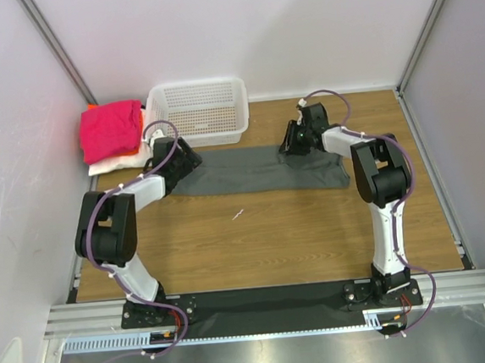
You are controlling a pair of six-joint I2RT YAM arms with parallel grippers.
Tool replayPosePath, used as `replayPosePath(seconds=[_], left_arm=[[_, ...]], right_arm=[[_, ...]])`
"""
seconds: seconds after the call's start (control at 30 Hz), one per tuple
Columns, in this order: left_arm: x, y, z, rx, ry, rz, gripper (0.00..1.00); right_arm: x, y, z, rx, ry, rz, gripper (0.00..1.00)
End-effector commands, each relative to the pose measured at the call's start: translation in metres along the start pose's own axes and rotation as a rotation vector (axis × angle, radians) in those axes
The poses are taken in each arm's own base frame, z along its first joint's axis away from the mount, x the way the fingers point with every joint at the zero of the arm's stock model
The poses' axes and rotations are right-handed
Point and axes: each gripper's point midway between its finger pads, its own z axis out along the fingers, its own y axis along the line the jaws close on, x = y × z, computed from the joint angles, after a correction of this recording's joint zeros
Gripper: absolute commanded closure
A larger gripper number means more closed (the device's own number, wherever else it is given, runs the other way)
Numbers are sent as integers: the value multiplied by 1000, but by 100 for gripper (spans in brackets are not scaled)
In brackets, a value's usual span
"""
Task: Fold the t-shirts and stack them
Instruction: Fold the tshirt
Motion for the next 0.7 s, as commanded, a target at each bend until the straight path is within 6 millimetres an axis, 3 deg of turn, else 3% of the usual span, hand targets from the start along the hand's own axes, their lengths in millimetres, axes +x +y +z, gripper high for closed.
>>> replayPosePath(seconds=[0.0, 0.23, 0.4, 0.53, 0.57, 0.67], left_arm=[[-11, 16, 8, -68, -31, -43, 27], [-5, 31, 24, -121, 6, -78, 28], [5, 45, 21, -194, 42, -83, 28], [17, 59, 5, -269, 88, -95, 29], [20, 61, 2, -279, 90, -96, 29], [29, 68, -13, -308, 104, -93, 29]], right_arm=[[-9, -21, -9, 57, -35, 15, 61], [-38, 17, -32, -35, -96, -41, 59], [-63, 39, -70, -47, -158, -42, 52], [-54, 20, -90, 74, -136, 22, 50], [-40, 7, -90, 109, -113, 40, 50], [-27, -10, -99, 167, -117, 84, 49]])
